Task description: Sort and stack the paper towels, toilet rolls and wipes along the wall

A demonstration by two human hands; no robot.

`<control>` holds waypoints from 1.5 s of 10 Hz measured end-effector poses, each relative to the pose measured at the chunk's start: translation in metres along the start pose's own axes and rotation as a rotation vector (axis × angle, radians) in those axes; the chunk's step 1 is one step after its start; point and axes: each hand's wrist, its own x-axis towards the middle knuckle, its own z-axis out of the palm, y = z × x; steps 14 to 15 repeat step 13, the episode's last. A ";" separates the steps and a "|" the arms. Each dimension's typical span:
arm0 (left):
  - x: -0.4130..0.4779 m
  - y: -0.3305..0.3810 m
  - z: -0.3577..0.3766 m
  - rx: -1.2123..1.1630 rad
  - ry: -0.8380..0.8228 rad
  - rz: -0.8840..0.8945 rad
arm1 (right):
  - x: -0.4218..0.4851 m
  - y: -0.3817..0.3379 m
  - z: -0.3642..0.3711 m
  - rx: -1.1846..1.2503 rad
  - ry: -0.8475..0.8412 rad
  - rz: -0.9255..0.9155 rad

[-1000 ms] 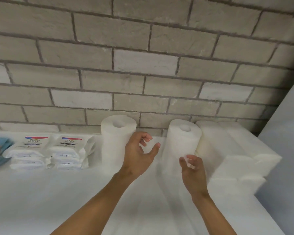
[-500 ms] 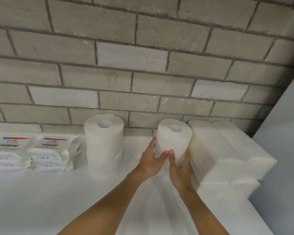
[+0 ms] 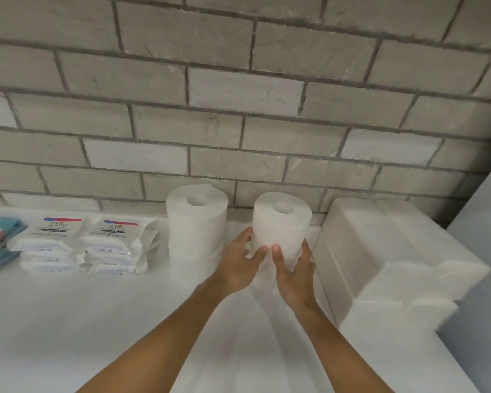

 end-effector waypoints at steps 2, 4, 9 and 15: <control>-0.010 -0.004 -0.029 0.000 -0.048 0.003 | -0.009 -0.008 0.018 -0.043 -0.034 0.027; -0.034 -0.012 -0.062 -0.049 0.161 0.109 | -0.009 -0.008 0.018 -0.045 -0.069 0.101; -0.033 -0.045 -0.095 -0.046 0.506 -0.008 | -0.006 -0.003 0.032 -0.009 -0.094 0.057; -0.053 -0.043 -0.110 -0.048 0.445 -0.097 | -0.026 -0.013 0.029 -0.089 -0.140 0.110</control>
